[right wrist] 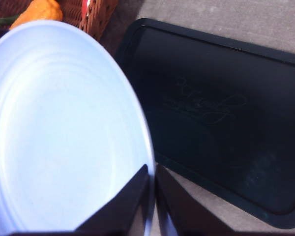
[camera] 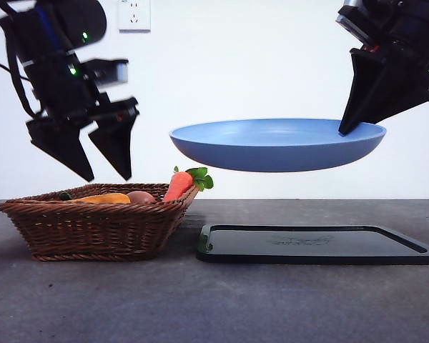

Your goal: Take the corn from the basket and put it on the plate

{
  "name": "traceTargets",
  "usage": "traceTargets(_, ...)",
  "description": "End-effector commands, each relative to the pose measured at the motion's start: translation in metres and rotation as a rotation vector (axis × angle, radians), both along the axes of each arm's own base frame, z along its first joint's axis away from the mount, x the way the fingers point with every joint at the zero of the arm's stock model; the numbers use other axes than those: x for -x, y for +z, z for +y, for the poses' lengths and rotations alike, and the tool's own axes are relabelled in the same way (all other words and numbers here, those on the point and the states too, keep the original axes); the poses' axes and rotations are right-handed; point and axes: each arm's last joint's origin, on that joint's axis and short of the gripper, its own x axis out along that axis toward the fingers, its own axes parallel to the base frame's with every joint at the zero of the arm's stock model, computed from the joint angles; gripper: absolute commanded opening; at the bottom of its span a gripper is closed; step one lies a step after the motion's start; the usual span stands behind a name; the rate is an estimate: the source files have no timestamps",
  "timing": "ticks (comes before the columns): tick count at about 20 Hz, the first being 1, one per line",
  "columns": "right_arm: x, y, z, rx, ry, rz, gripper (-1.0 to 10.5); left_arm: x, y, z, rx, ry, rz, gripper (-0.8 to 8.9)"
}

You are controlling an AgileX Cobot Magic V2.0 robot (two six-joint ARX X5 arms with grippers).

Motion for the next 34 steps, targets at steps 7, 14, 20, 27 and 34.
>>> traceTargets(7,-0.003,0.003,0.001,-0.005,0.012,-0.017,0.0,-0.024,-0.034,-0.01,-0.043,-0.04,0.024,3.76)
traceTargets(14,-0.003,0.003,0.001,-0.002,0.015,-0.02,0.0,-0.026,-0.045,-0.012,-0.053,-0.039,0.055,2.82)
traceTargets(20,-0.004,0.003,0.0,0.001,0.013,-0.022,0.0,-0.025,-0.044,-0.013,-0.044,-0.024,0.068,2.03)
traceTargets(27,-0.002,0.0,-0.002,0.04,-0.008,0.01,0.0,-0.016,0.004,-0.012,0.062,-0.036,0.001,2.03)
traceTargets(34,-0.008,-0.016,-0.001,0.072,-0.011,0.084,0.0,0.013,0.046,-0.019,0.377,-0.189,0.067,2.03)
